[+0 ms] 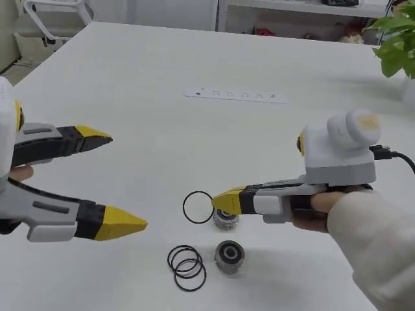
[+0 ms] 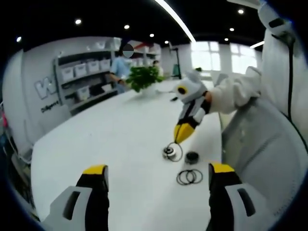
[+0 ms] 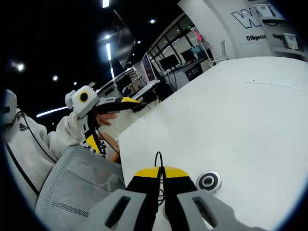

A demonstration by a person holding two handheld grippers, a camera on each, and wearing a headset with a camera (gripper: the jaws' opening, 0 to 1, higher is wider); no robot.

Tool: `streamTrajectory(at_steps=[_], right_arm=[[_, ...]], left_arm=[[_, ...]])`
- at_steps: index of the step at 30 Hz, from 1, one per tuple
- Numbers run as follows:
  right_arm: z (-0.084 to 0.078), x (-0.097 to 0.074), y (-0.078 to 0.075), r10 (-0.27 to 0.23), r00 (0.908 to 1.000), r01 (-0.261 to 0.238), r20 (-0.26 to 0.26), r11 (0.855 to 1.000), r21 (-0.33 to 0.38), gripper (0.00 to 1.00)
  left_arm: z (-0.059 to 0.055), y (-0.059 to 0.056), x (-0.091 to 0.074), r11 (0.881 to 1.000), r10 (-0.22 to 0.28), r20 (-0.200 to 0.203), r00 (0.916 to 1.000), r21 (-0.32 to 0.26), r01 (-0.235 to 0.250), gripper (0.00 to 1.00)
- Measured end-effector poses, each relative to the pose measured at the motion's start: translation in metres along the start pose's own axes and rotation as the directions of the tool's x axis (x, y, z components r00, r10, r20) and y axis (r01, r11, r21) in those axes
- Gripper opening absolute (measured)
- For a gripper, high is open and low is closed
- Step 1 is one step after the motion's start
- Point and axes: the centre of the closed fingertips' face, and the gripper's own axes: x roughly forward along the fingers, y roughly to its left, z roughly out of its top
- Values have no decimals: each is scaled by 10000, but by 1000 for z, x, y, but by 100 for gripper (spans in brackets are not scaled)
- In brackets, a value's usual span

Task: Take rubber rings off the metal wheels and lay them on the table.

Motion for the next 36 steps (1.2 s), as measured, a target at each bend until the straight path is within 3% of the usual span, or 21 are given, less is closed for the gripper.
streamTrajectory(at_steps=[6,12,19,25,29,36], right_arm=[[-4,3,2,71,9998,-72,-187,9999,-92,0],[-15,10,8,298,9973,-309,-675,9994,-158,0],[-27,16,14,519,9918,-541,-1165,9984,-161,0],[-42,21,17,682,9828,-711,-1719,9974,-104,0],[-53,24,18,752,9716,-811,-2245,9966,-170,0],[-69,26,11,495,9548,-600,-2930,9978,-270,0]], left_arm=[[-15,-13,-9,9994,-322,-323,9990,-153,318,88],[-22,-21,-21,9986,-391,-340,9987,-378,378,90],[-47,-32,-31,9957,-346,-778,9964,-882,277,90],[-53,-36,-33,9931,-272,-773,9966,-1158,181,90],[-52,-36,-34,9923,-176,-679,9975,-1233,91,90],[-57,-40,-33,9903,-227,-732,9971,-1381,124,89]])
